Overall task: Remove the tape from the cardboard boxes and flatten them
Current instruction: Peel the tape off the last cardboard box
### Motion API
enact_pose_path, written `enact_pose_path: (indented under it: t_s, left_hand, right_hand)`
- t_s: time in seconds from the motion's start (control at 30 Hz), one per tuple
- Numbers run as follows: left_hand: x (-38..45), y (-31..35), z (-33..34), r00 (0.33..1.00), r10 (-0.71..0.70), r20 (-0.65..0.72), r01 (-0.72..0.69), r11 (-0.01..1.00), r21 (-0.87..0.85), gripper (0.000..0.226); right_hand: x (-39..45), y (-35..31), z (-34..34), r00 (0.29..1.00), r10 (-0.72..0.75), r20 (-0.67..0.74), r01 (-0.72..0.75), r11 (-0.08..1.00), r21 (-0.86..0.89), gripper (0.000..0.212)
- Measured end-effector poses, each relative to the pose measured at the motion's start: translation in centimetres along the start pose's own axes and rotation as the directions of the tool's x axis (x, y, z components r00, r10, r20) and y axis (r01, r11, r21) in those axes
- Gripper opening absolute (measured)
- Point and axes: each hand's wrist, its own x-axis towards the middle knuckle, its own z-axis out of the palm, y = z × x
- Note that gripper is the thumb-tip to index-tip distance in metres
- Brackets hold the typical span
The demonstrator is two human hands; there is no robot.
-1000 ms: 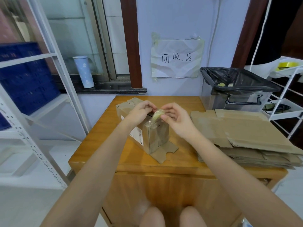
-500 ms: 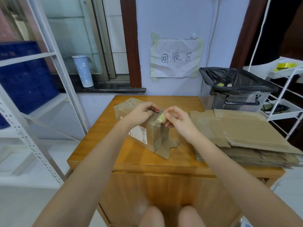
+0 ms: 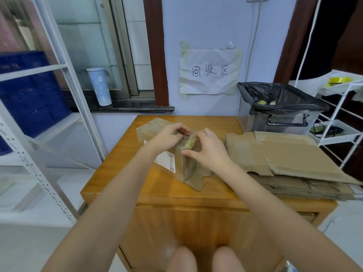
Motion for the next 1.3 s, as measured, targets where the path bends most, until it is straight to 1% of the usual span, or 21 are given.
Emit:
enact_pose_path:
  t_s: [0.07, 0.1, 0.17, 0.23, 0.27, 0.37, 0.47, 0.57, 0.67, 0.77, 0.87, 1.0, 1.1, 1.2, 1.3]
  left_hand:
    - [-0.2, -0.1, -0.4, 0.999, 0.018, 0.043, -0.020, 0.999, 0.051, 0.032]
    - [-0.3, -0.3, -0.8, 0.996, 0.023, 0.086, -0.031, 0.995, 0.093, 0.031]
    - [-0.6, -1.0, -1.5, 0.983, 0.005, 0.182, -0.053, 0.964, 0.259, 0.032]
    - [-0.9, -1.5, -1.6, 0.980, -0.010, 0.198, -0.080, 0.894, 0.441, 0.037]
    - [-1.1, -1.5, -1.5, 0.984, 0.000, 0.178, -0.086, 0.874, 0.478, 0.038]
    - [-1.0, -1.2, -0.8, 0.993, 0.044, 0.110, -0.093, 0.862, 0.499, 0.038]
    - [-0.8, -1.2, -0.5, 0.996, 0.049, 0.081, -0.084, 0.849, 0.522, 0.039]
    - [-0.8, -1.4, -0.3, 0.998, 0.040, 0.057, -0.064, 0.851, 0.522, 0.039]
    - [-0.7, -1.5, -0.1, 0.998, 0.024, 0.050, -0.047, 0.859, 0.510, 0.039]
    - [-0.8, -1.5, -0.1, 0.998, 0.029, 0.047, -0.048, 0.866, 0.498, 0.039]
    - [-0.7, -1.5, -0.1, 0.999, 0.027, 0.040, -0.044, 0.866, 0.498, 0.039]
    - [-0.6, -1.3, 0.2, 0.999, 0.018, 0.032, -0.031, 0.867, 0.498, 0.040]
    - [-0.6, -1.0, 0.4, 0.999, 0.014, 0.029, -0.026, 0.866, 0.500, 0.040]
    - [-0.7, -0.8, 0.2, 1.000, 0.010, 0.021, -0.019, 0.869, 0.495, 0.039]
    - [-0.7, -0.9, 0.1, 1.000, 0.011, 0.013, -0.015, 0.871, 0.491, 0.039]
  right_hand:
    - [0.1, 0.1, -0.1, 1.000, -0.026, 0.008, 0.026, 1.000, 0.004, 0.061]
    - [0.1, 0.3, -0.2, 0.999, -0.034, 0.003, 0.034, 0.999, 0.007, 0.059]
    - [0.1, 0.9, -0.4, 1.000, -0.029, -0.008, 0.029, 0.999, 0.025, 0.056]
    - [0.0, 1.6, -0.4, 1.000, -0.017, -0.012, 0.018, 0.998, 0.064, 0.056]
    - [0.0, 1.8, -0.3, 0.999, -0.030, -0.022, 0.031, 0.997, 0.075, 0.055]
    - [-0.2, 1.9, 0.3, 0.992, -0.096, -0.086, 0.103, 0.991, 0.087, 0.056]
    - [-0.6, 2.1, 0.9, 0.983, -0.117, -0.142, 0.132, 0.986, 0.103, 0.059]
    - [-1.0, 2.2, 1.5, 0.963, -0.178, -0.201, 0.196, 0.977, 0.077, 0.048]
    - [-1.2, 2.5, 2.1, 0.917, -0.273, -0.291, 0.298, 0.953, 0.046, 0.031]
    - [-1.6, 2.7, 2.4, 0.870, -0.336, -0.360, 0.358, 0.934, -0.006, 0.029]
    - [-2.1, 2.7, 2.9, 0.848, -0.372, -0.378, 0.381, 0.923, -0.055, 0.031]
    - [-2.4, 2.7, 3.2, 0.835, -0.353, -0.422, 0.350, 0.933, -0.088, 0.027]
    - [-2.6, 2.8, 3.4, 0.791, -0.406, -0.459, 0.390, 0.911, -0.133, 0.024]
    - [-3.3, 2.8, 4.0, 0.741, -0.484, -0.466, 0.449, 0.873, -0.191, 0.019]
    - [-3.7, 3.1, 4.3, 0.729, -0.498, -0.469, 0.458, 0.865, -0.208, 0.017]
